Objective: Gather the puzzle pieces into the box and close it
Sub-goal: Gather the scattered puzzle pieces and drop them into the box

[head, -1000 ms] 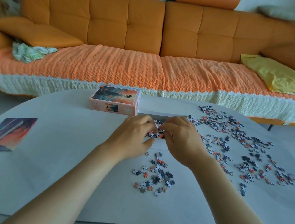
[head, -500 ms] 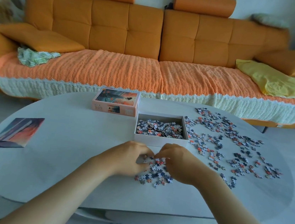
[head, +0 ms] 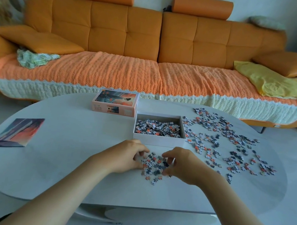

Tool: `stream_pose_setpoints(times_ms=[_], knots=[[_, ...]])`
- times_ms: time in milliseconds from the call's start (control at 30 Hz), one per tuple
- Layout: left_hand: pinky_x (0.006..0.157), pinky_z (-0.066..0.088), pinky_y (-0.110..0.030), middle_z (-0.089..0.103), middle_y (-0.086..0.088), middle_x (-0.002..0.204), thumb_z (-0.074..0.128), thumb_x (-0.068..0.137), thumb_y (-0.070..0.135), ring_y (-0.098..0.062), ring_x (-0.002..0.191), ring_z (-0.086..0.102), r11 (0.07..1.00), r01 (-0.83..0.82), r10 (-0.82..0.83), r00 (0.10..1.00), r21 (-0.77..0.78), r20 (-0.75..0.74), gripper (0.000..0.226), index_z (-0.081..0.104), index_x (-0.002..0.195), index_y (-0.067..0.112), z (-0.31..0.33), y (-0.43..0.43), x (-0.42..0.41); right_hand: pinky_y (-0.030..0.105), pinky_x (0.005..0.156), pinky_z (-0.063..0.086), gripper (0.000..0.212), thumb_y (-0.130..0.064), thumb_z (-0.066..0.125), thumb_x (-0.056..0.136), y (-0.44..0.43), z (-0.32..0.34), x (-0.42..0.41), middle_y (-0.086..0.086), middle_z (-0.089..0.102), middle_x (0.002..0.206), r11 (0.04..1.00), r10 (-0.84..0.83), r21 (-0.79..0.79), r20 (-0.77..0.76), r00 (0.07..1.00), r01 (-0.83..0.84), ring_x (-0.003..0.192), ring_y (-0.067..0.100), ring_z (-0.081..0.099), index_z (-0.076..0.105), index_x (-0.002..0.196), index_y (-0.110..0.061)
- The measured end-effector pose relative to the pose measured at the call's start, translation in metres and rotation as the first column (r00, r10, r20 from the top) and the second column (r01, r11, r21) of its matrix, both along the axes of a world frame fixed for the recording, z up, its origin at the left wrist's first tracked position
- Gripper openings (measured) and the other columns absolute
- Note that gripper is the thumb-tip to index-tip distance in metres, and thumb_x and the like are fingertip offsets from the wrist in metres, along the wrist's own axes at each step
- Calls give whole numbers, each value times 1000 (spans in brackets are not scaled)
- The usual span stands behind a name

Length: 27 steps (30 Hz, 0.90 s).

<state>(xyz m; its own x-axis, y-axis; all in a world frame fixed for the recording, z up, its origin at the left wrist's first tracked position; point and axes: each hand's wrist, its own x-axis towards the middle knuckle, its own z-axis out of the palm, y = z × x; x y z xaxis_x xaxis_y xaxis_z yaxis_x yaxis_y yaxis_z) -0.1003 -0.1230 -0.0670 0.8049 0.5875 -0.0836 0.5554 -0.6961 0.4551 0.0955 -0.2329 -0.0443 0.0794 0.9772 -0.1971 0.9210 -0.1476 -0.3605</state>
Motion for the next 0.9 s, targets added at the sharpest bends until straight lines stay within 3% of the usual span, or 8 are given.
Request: stream_pose_setpoints(times_ms=[133,200,300,367,433,633,800,900], knots=[[92,43,-26,36,13,129,68,82,49,-6,98,49,998,-36,32,995,-44,-90,78,34,148,26,2,-2,7,32,95,46,78,-58,76,69,2,1,-5,-4,47,126,998,-1,-60,-48,999,-2,111,17,52,50,136,-26],[91,44,-28,34,13,129,70,74,60,-6,99,46,999,-1,-6,990,-49,-138,78,40,141,33,3,-7,13,35,97,45,95,-65,78,60,5,-1,-12,-4,42,126,996,-9,-89,-11,1000,8,115,20,50,43,141,-30],[85,50,-35,39,13,109,72,74,59,-5,90,53,998,43,-45,996,-41,-70,42,61,109,39,4,-11,19,34,87,50,80,-60,82,59,13,-4,-18,-1,44,112,1000,-1,-26,21,1000,2,99,20,53,57,128,-28],[87,49,-35,43,11,106,70,84,44,-8,90,55,999,30,-30,999,-23,-22,31,64,114,36,3,-7,19,34,77,54,61,-51,83,63,17,-4,-18,0,46,105,1000,-17,11,-8,1000,17,91,19,55,65,116,-26],[86,47,-29,47,9,104,67,89,33,-10,91,54,1000,10,-10,1000,9,4,33,63,121,30,1,-4,19,33,67,57,49,-43,83,67,20,-6,-17,-1,47,104,998,-59,27,-66,996,61,86,19,57,69,109,-23],[75,40,-20,51,9,101,68,89,34,-7,86,51,999,-7,4,999,42,53,30,66,118,28,1,-3,20,32,78,53,41,-46,74,78,26,-9,-18,2,50,112,995,-68,64,-61,996,72,90,19,59,71,108,-20],[88,43,-25,41,11,115,72,81,44,-8,98,47,999,-38,40,998,37,-54,62,51,136,26,3,7,7,27,83,47,64,-49,77,74,26,-8,-17,-4,43,113,999,-41,-18,-2,999,41,96,15,52,58,130,-24],[94,43,-30,41,8,114,71,82,42,-8,108,44,999,-32,36,993,42,-110,58,54,135,27,-1,7,3,23,76,46,57,-41,79,77,29,-9,-21,-4,46,112,999,-46,22,-49,998,48,98,14,52,60,129,-24]])
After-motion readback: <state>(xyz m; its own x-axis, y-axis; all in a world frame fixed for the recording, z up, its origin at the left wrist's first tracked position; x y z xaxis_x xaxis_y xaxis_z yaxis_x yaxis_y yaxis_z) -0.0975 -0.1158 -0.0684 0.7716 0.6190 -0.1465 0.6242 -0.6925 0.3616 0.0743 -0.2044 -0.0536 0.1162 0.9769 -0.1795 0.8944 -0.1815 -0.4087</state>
